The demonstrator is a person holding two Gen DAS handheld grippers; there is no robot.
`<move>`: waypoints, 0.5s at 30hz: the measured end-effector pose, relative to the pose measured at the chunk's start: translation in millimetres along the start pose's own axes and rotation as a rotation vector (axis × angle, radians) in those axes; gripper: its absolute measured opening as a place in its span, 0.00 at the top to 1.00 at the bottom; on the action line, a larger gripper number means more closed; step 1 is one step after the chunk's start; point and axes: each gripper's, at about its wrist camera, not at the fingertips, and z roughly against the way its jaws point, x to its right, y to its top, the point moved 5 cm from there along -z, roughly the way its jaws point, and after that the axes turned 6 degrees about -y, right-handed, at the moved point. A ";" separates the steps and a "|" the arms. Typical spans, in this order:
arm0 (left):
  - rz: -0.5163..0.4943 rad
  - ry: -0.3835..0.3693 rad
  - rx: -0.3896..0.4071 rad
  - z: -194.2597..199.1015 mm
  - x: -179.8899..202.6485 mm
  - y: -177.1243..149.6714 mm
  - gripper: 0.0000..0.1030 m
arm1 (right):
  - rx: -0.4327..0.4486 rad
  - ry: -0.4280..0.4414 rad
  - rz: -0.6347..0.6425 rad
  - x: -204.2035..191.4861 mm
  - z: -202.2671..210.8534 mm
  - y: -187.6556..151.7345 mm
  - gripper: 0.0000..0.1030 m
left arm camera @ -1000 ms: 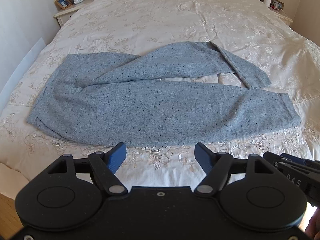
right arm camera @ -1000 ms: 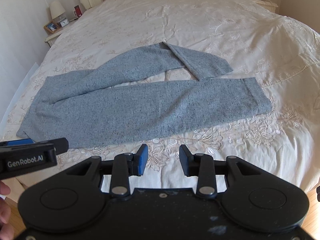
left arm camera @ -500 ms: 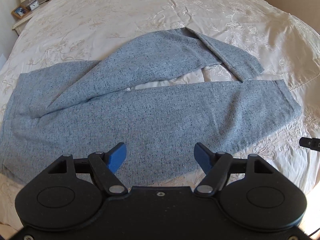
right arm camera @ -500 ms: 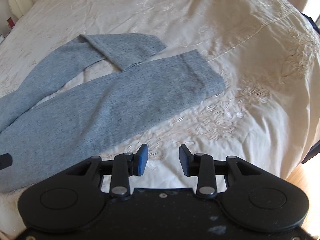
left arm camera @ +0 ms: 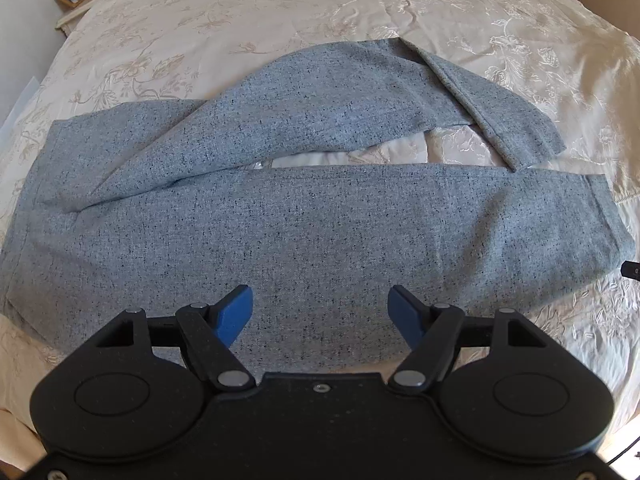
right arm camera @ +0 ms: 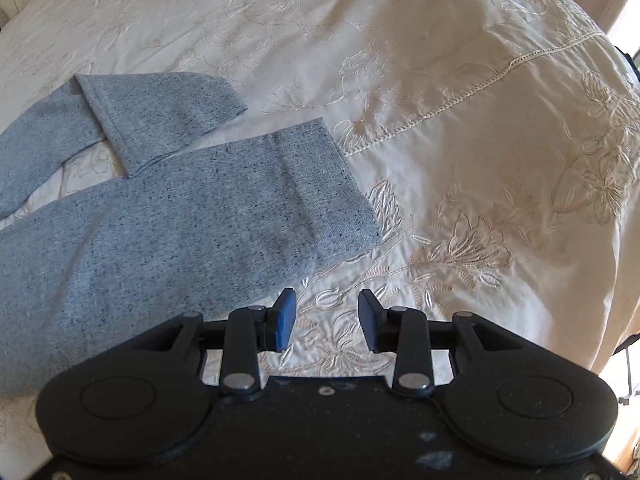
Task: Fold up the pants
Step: 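Move both tools toward the grey trousers, right tool toward a leg cuff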
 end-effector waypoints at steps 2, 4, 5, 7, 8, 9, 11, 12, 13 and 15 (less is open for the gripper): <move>0.011 0.016 -0.009 -4.5 10.4 1.7 0.27 | 0.011 0.017 0.027 4.2 -12.5 10.6 0.64; 0.025 0.029 -0.013 -7.6 19.8 3.1 0.27 | 0.021 0.040 0.052 6.0 -24.2 22.5 0.64; 0.032 0.034 -0.014 -8.9 24.5 3.8 0.27 | 0.022 0.052 0.063 6.5 -30.7 28.1 0.64; 0.045 0.041 -0.016 -11.6 33.4 5.5 0.27 | 0.021 0.069 0.091 7.2 -46.1 40.4 0.64; 0.048 0.044 -0.018 -12.9 37.6 6.2 0.27 | 0.020 0.075 0.104 8.5 -53.8 45.9 0.64; 0.050 0.047 -0.021 -13.8 40.9 6.6 0.27 | 0.017 0.082 0.114 10.2 -60.3 50.7 0.64; 0.048 0.053 -0.026 -14.5 48.4 7.0 0.27 | 0.001 0.111 0.119 16.3 -72.2 59.9 0.64; 0.048 0.057 -0.025 -14.1 51.6 7.3 0.27 | -0.012 0.135 0.112 20.7 -76.9 63.5 0.64; 0.049 0.063 -0.025 -13.5 53.8 7.2 0.27 | -0.027 0.167 0.101 25.4 -79.2 66.1 0.64; 0.049 0.070 -0.027 -12.3 57.3 7.0 0.27 | -0.046 0.228 0.082 35.8 -79.5 67.3 0.64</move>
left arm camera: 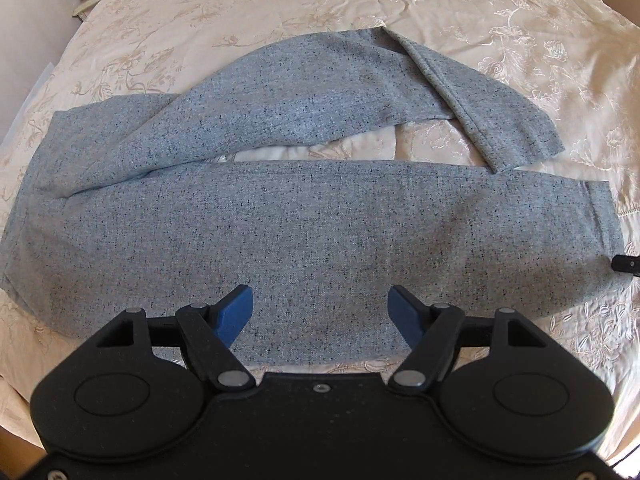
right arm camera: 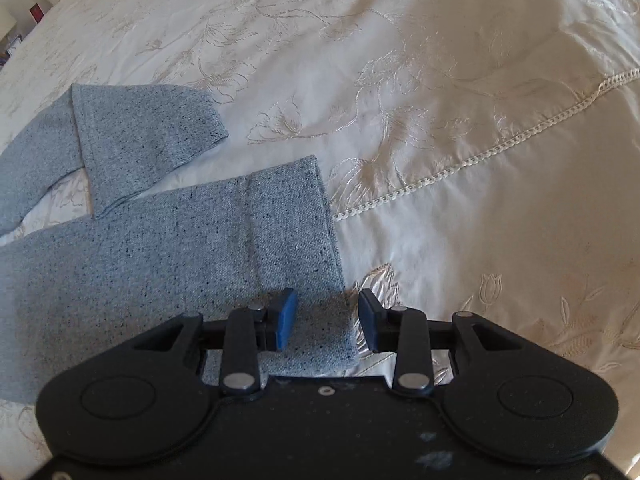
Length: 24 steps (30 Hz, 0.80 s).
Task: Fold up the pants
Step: 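Move both tools toward the grey trousers, right tool toward a leg cuff, then close the right tool on the cuff of one trouser leg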
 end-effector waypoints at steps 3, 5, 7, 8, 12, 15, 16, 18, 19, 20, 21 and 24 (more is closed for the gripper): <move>0.001 0.008 -0.008 0.4 5.0 -0.5 0.27 | -0.047 0.097 -0.004 12.7 2.4 -9.3 0.64; -0.004 0.016 -0.014 0.7 8.5 -1.0 0.27 | -0.070 0.144 -0.015 18.3 -2.3 -15.3 0.64; -0.012 0.022 -0.014 1.7 11.6 -1.5 0.27 | -0.073 0.173 -0.039 22.6 -8.2 -17.5 0.62; -0.016 0.026 -0.014 2.3 12.9 -1.8 0.27 | -0.078 0.185 -0.058 23.2 -11.1 -17.4 0.62; -0.027 0.028 -0.019 4.6 17.3 -2.8 0.27 | -0.089 0.197 -0.080 18.6 -12.7 -12.5 0.82; -0.037 0.024 -0.020 5.8 19.8 -3.7 0.27 | -0.087 0.183 -0.095 12.6 13.8 -11.0 0.95; -0.040 0.022 -0.021 5.6 20.6 -4.1 0.27 | -0.074 0.169 -0.089 12.6 26.4 -10.4 0.96; -0.048 0.018 -0.022 5.2 23.1 -5.1 0.27 | -0.071 0.129 -0.069 16.4 46.5 -11.6 0.96; -0.054 0.016 -0.023 5.4 24.6 -5.9 0.27 | -0.081 0.124 -0.071 19.2 52.3 -13.5 0.96; -0.060 0.014 -0.022 5.8 26.0 -6.6 0.27 | -0.091 0.122 -0.075 23.8 57.2 -16.0 0.96; -0.064 0.013 -0.021 6.7 26.8 -7.4 0.27 | -0.097 0.117 -0.070 27.3 60.6 -19.7 0.97; -0.063 0.003 -0.008 11.3 25.6 -8.3 0.27 | -0.123 0.087 -0.037 31.5 58.8 -31.6 0.97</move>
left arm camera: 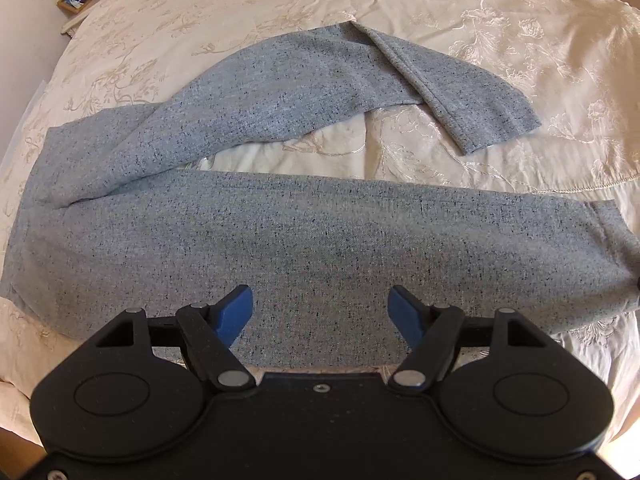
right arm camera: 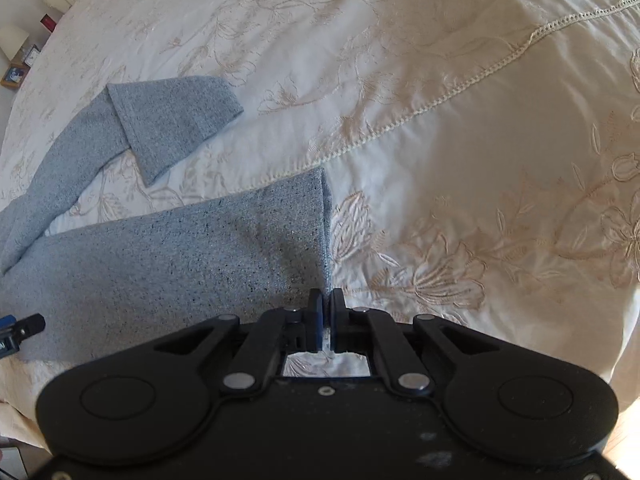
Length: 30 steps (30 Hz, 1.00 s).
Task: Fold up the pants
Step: 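Close the right tool on the cuff of one trouser leg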
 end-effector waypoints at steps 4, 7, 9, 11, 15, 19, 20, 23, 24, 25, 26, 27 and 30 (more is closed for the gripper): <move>0.004 -0.019 0.000 1.4 -6.4 -1.2 0.27 | -0.023 -0.030 -0.011 6.1 -18.3 -12.8 0.97; 0.011 -0.026 0.008 1.7 -17.5 1.7 0.27 | -0.092 -0.053 -0.002 3.8 -35.3 -19.1 0.91; 0.013 -0.013 0.026 2.1 -28.5 6.9 0.27 | -0.052 -0.136 0.007 3.6 -28.3 -15.2 0.88; 0.016 0.013 0.058 2.4 -42.8 17.0 0.28 | 0.031 -0.207 0.021 -0.6 -12.0 -4.7 0.84; 0.013 0.012 0.106 -0.6 -73.7 49.3 0.29 | 0.158 -0.147 0.021 -29.4 15.9 25.0 0.80; 0.047 0.018 0.134 -3.8 -107.6 74.2 0.29 | 0.196 -0.063 0.054 -81.6 10.9 52.9 0.78; 0.055 0.023 0.136 -5.3 -115.5 77.3 0.29 | 0.199 -0.041 0.062 -97.7 6.3 59.1 0.78; 0.089 0.037 0.128 -10.7 -137.8 80.1 0.29 | 0.199 -0.006 0.117 -148.8 -10.9 75.9 0.77; 0.100 0.041 0.120 -12.7 -144.0 79.0 0.29 | 0.196 0.001 0.146 -165.2 -18.8 78.7 0.76; 0.113 0.043 0.109 -15.4 -150.8 77.0 0.29 | 0.192 0.003 0.179 -181.4 -27.8 81.1 0.76; 0.122 0.043 0.099 -17.2 -156.4 74.7 0.29 | 0.188 -0.001 0.213 -196.6 -34.7 81.9 0.76; 0.128 0.042 0.090 -18.8 -161.5 71.7 0.29 | 0.185 -0.009 0.245 -210.7 -42.7 82.7 0.76; 0.132 0.050 0.065 -22.4 -173.2 63.9 0.29 | 0.178 -0.065 0.335 -241.9 -68.0 83.2 0.75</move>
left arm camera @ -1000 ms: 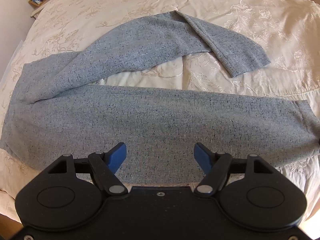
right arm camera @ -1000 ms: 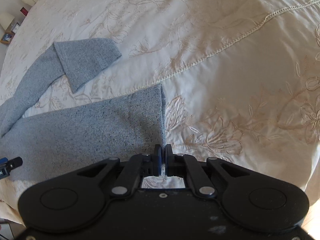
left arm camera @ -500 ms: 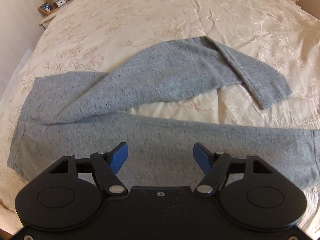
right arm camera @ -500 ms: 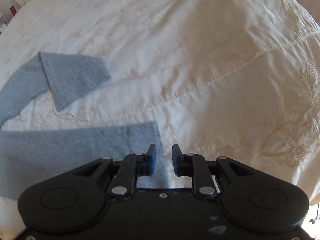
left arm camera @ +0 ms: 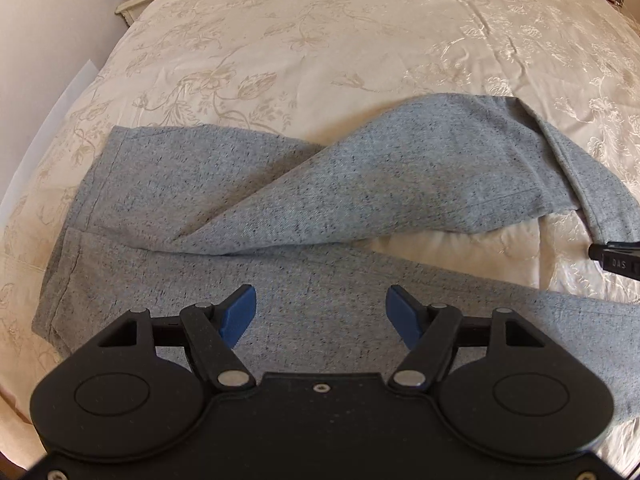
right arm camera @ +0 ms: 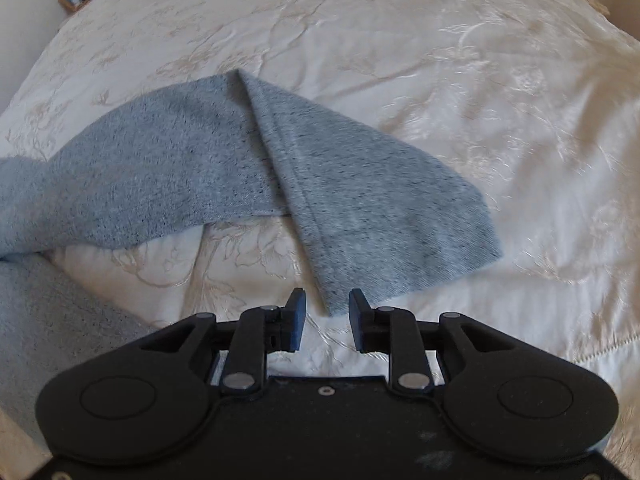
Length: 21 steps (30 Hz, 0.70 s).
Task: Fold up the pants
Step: 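Close the right tool on the cuff of one trouser leg, then lift the held cuff off the duvet with the right tool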
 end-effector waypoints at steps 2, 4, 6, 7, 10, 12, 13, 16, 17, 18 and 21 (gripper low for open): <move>0.005 0.009 -0.011 -1.4 -7.3 -2.9 0.29 | -0.002 -0.047 0.052 -13.8 -14.0 4.2 0.74; 0.022 0.009 -0.016 -1.8 -14.7 -3.7 0.29 | -0.006 -0.110 0.107 -22.6 -28.8 6.2 0.74; 0.038 0.009 -0.017 -1.5 -19.4 -3.8 0.29 | 0.013 -0.140 0.153 -25.3 -36.9 8.1 0.74; 0.042 0.010 -0.015 -1.6 -20.9 -2.8 0.29 | 0.031 -0.137 0.162 -24.1 -36.5 9.4 0.77; 0.043 0.015 -0.003 -3.3 -24.5 1.8 0.29 | 0.034 -0.090 0.096 -6.9 -26.2 16.6 0.95; 0.035 0.011 0.008 -4.3 -25.1 6.4 0.29 | 0.054 -0.092 0.037 12.8 -12.1 22.9 0.95; 0.027 0.010 0.016 -4.4 -25.0 9.7 0.29 | 0.071 -0.111 0.023 24.0 -3.5 25.8 0.95; 0.002 0.005 0.041 -6.4 -25.3 23.4 0.29 | 0.101 -0.147 -0.029 62.2 21.0 30.5 0.96; -0.006 0.003 0.048 -7.2 -25.9 29.3 0.29 | 0.104 -0.158 -0.045 74.0 27.9 30.6 0.96; -0.015 0.001 0.057 -8.4 -27.3 36.5 0.29 | 0.111 -0.173 -0.059 87.5 36.3 30.1 0.96; -0.024 0.009 0.084 -13.1 -36.2 61.4 0.29 | 0.125 -0.207 -0.085 116.3 52.7 29.4 0.96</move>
